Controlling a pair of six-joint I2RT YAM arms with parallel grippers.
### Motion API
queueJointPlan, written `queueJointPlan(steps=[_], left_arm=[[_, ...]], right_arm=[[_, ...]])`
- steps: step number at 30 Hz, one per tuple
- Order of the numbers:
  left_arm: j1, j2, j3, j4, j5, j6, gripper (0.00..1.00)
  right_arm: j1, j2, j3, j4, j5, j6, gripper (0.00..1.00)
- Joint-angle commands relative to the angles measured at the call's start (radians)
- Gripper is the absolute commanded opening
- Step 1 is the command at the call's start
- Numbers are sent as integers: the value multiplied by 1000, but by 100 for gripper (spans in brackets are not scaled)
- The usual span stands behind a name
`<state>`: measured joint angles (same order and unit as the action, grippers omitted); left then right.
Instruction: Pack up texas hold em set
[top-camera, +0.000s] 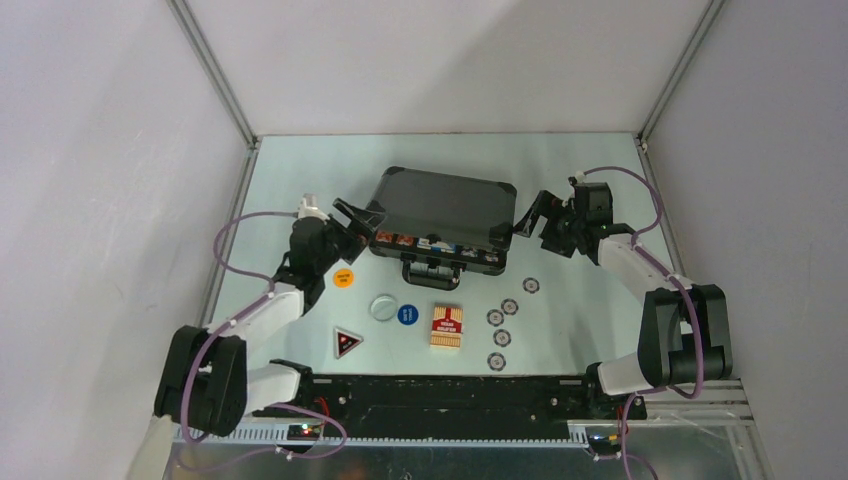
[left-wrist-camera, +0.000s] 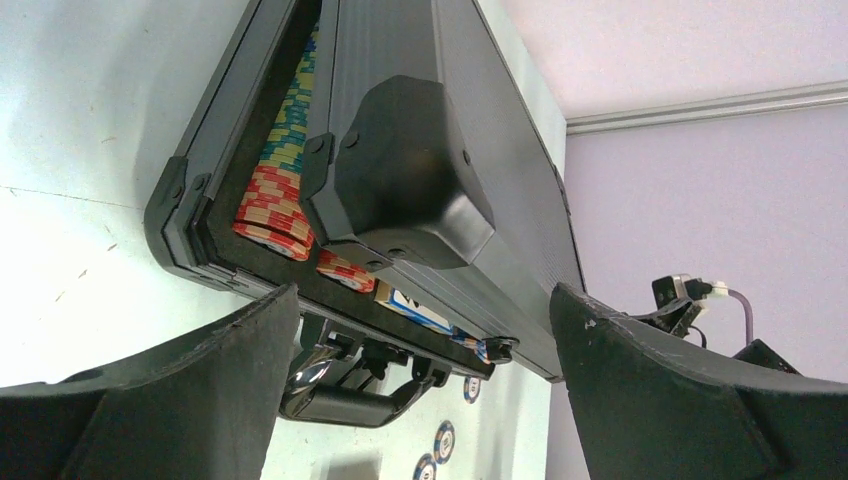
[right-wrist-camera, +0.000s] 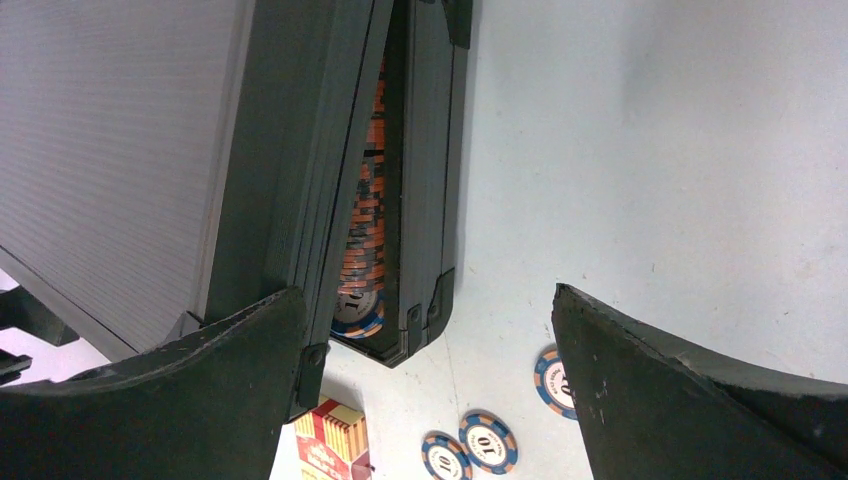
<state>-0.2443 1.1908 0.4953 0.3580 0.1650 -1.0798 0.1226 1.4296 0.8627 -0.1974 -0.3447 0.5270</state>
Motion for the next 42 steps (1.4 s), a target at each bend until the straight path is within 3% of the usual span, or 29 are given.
queueJointPlan(steps=[1,13,20,30,35,42], left_arm=[[4,29,17,82,2,-23,100],[3,189,112,322,29,-93,100],[3,193,193,325,36,-88,100],[3,280,417,279,62,-105,100],[3,379,592,209,70,-88,100],[6,529,738,192,91,-72,100]], right_arm=[[23,-11,81,128,-141,34,99],[13,-16,81,119,-141,29,99],[-28,-70,79,90,-86,37,99],[-128,-351,63,-33,264,63,100],[-161,-463,-3,-70,273,67,99],[-168,-502,-35,-102,244,64,99]])
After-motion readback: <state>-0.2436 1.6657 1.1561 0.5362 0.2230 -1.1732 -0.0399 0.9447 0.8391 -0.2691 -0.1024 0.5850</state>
